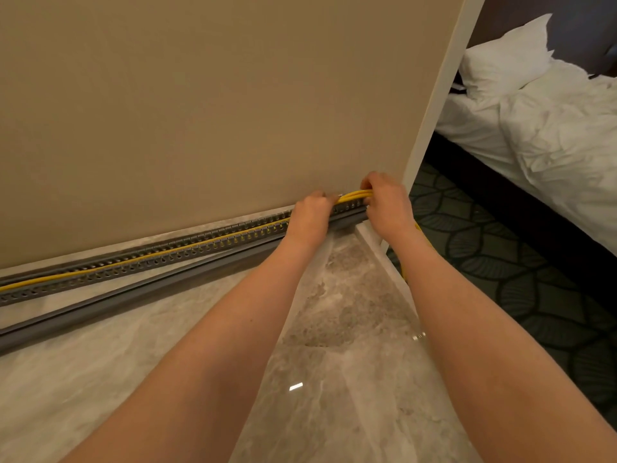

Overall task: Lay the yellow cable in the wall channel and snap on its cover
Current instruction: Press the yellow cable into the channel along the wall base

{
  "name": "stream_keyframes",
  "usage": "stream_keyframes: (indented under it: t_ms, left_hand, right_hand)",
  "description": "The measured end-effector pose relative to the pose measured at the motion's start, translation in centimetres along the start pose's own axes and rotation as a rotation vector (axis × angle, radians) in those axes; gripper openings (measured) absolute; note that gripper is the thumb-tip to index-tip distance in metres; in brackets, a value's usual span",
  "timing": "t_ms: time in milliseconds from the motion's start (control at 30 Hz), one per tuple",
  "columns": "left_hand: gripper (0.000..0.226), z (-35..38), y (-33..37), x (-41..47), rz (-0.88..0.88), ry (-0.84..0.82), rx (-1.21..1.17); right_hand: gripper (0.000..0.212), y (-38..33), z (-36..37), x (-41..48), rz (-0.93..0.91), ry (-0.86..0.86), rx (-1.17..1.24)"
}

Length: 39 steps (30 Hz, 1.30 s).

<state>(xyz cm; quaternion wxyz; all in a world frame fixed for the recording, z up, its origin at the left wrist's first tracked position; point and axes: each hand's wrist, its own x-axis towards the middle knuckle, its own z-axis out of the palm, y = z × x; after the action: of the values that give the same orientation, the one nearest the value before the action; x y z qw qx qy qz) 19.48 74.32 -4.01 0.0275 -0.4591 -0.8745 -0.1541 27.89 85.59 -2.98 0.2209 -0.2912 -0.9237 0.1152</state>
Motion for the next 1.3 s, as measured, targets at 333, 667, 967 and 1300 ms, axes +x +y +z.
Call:
stream_keyframes:
  t_ms: [333,667,967,1300]
  left_hand:
    - [0.037,0.0,-0.2,-0.1,-0.024,0.030,-0.037]
    - [0.036,0.1,-0.5,0.0,0.016,-0.028,0.020]
    - [0.040,0.0,-1.5,-0.6,0.052,-0.043,-0.033]
    - [0.080,-1.7,-2.9,-2.7,0.173,-0.197,0.049]
  right_hand:
    - [0.021,0.4,0.5,2.1,0.140,-0.072,0.138]
    - [0.020,-0.2,0.8,1.8,0.292,-0.088,0.232]
    - [0.019,-1.0,1.3,1.0,0.294,-0.021,0.184]
    - [0.028,-2.5,1.8,-1.0,0.037,-0.049,-0.026]
